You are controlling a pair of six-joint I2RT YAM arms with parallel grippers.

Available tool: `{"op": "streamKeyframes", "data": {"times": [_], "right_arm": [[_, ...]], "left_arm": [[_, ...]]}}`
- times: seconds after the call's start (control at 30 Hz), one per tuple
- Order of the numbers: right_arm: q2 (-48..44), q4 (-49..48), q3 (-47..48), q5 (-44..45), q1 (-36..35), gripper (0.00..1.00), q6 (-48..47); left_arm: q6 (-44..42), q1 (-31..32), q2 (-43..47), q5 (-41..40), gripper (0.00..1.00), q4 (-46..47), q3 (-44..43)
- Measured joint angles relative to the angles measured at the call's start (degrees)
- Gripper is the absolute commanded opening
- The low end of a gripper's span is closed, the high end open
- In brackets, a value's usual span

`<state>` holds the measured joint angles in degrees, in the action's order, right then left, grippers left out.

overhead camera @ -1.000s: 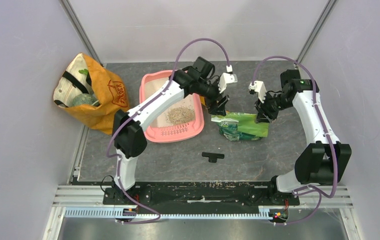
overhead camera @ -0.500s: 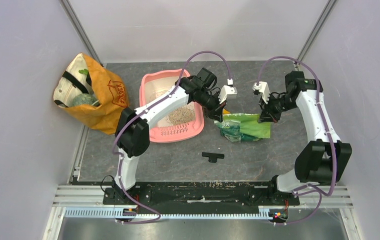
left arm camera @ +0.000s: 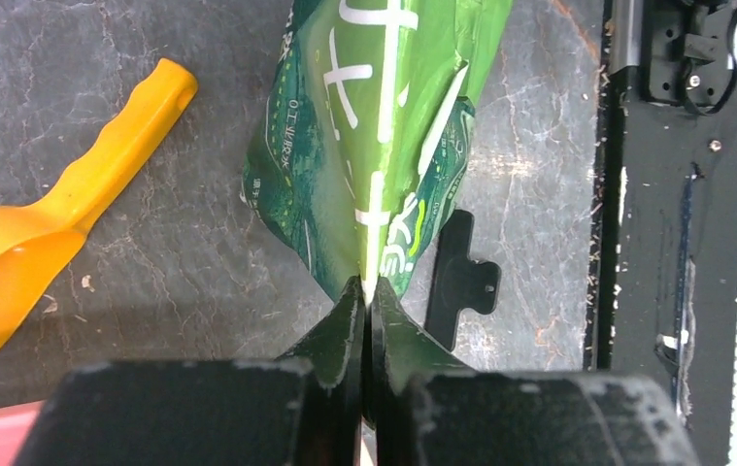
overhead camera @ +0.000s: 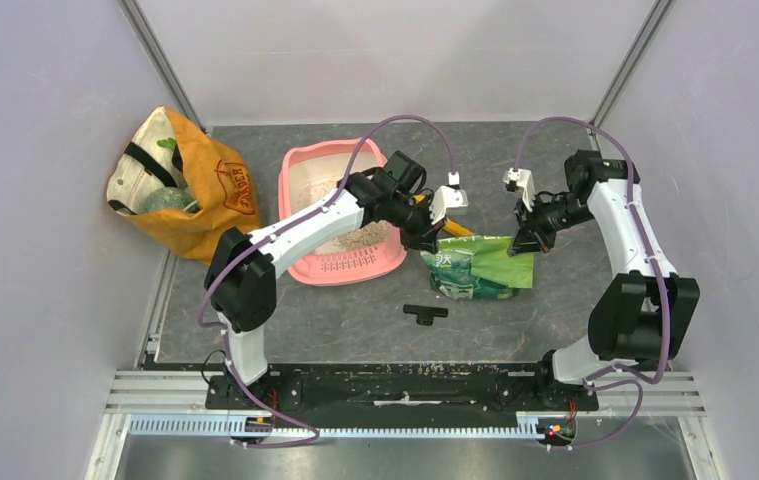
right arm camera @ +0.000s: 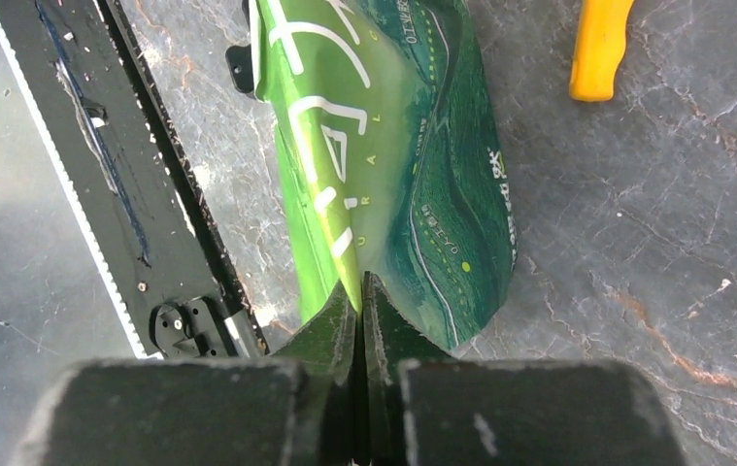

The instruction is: Fill the litter box with clean litter

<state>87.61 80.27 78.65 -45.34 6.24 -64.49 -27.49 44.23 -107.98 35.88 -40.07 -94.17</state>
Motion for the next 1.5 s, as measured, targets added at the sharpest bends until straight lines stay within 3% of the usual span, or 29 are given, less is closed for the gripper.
{"op": "streamKeyframes", "data": {"times": [0.07,0.2,0.3,0.47,0.7,0.87,1.0,1.17,1.5], "right_arm": [[-0.50,-1.01,-0.61,-0.13,-0.13,0.24,0.37],[-2.67,-1.51,-0.61,0.11,0.37,0.60,0.35],[-3.45,-1.33,-0.59,-0.13,0.42,0.69,-0.39],[-3.45,-0.92,-0.31,-1.33,0.42,0.82,-0.76],[-3.56,0.04,1.88,-3.28,0.22,0.86,-0.90],[-3.58,0.26,3.74,-5.07,-0.13,0.91,0.35],[-4.15,-0.35,5.44,-5.99,-0.24,0.92,3.52],[-6.73,-4.85,6.14,-6.34,-0.31,0.92,11.17],[-8.85,-10.67,7.43,-6.16,-0.31,0.92,20.55]], "left_arm": [[0.11,0.07,0.83,-1.18,0.50,1.92,1.84],[0.63,-0.20,2.45,-4.63,0.66,1.07,2.82],[0.76,-0.50,5.97,-5.97,0.68,1.11,4.76],[0.96,-0.59,17.75,-8.22,0.84,4.09,13.33],[0.70,0.11,35.39,-10.43,0.86,10.01,29.03],[-2.08,8.15,39.28,-18.78,0.69,17.70,40.92],[-5.03,18.43,38.47,-27.04,0.65,24.13,49.07],[-8.85,27.43,33.35,-34.64,0.64,34.60,52.35],[-11.45,29.79,19.19,-40.52,0.63,49.62,52.92]]}}
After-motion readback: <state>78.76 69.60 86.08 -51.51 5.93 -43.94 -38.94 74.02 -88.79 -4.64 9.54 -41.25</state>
